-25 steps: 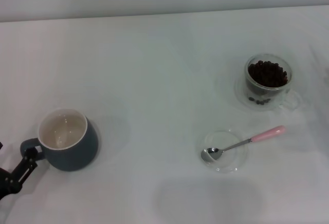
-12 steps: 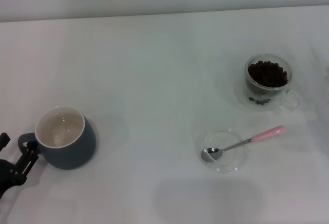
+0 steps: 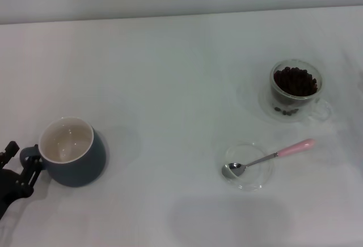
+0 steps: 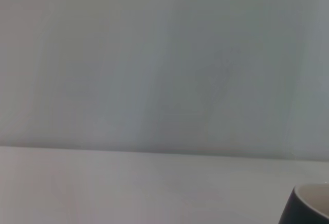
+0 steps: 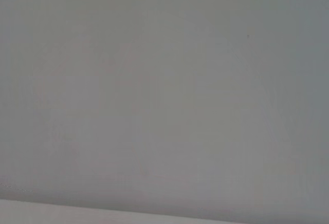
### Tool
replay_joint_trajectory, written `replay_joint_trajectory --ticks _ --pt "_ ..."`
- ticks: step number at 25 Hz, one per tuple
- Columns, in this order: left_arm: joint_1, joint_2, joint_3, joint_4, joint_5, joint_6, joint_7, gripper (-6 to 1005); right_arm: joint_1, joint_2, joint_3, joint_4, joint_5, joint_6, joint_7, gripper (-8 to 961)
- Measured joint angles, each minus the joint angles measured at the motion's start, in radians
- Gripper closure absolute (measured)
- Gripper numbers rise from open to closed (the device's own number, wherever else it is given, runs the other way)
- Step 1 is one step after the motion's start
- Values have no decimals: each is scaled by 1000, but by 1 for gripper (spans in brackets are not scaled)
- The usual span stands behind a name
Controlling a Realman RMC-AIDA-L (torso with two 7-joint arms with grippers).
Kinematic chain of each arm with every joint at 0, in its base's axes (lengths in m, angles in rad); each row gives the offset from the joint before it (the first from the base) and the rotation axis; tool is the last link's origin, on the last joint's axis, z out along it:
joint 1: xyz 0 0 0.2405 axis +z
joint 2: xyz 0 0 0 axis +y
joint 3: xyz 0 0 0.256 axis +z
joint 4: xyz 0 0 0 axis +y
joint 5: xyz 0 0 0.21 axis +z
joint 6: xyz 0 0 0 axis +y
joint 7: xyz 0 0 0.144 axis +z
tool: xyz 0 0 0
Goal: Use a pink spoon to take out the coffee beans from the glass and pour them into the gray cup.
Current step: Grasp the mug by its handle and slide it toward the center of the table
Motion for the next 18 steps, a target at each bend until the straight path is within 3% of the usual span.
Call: replay_joint_trajectory --ticks 18 --pt "39 -6 11 -15 2 6 -34 516 9 0 1 -4 2 -36 -2 171"
